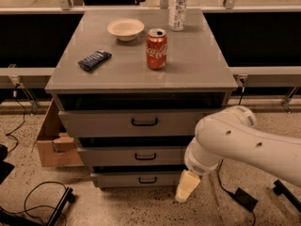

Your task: Open middle drawer

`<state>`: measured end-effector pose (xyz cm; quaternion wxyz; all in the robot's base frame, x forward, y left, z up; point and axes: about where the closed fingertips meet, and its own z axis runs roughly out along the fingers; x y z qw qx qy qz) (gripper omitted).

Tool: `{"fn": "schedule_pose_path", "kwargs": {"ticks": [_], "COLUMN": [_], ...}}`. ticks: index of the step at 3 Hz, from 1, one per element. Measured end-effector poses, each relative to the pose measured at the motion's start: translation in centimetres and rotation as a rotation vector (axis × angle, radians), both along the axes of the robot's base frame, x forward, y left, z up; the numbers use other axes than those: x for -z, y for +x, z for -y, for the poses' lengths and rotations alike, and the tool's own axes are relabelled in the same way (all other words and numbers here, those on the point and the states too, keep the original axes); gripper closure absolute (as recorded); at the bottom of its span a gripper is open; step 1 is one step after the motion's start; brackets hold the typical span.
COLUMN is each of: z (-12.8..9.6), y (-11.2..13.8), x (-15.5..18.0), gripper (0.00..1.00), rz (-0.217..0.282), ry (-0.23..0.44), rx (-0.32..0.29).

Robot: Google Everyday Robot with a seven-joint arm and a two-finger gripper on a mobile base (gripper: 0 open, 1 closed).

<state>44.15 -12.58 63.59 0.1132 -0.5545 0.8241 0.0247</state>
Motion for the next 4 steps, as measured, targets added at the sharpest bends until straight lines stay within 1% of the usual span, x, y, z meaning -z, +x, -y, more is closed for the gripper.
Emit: {"fn": "schedule_pose_path", "kwargs": {"ticks": [1,2,3,4], "z": [-2.2,-3.2,-3.9,-4.1], "y": [0.6,1.3,2.7,4.9], "x": [3.6,5.8,9.0,12.2], "gripper": [0.0,0.0,0.0,0.0], "rz": [0.012,0.048,0.071,0.091], "ry": [0.002,-0.009,-0.052,-0.106], "rx": [-0.039,-0.067,-0.099,-0.135]}}
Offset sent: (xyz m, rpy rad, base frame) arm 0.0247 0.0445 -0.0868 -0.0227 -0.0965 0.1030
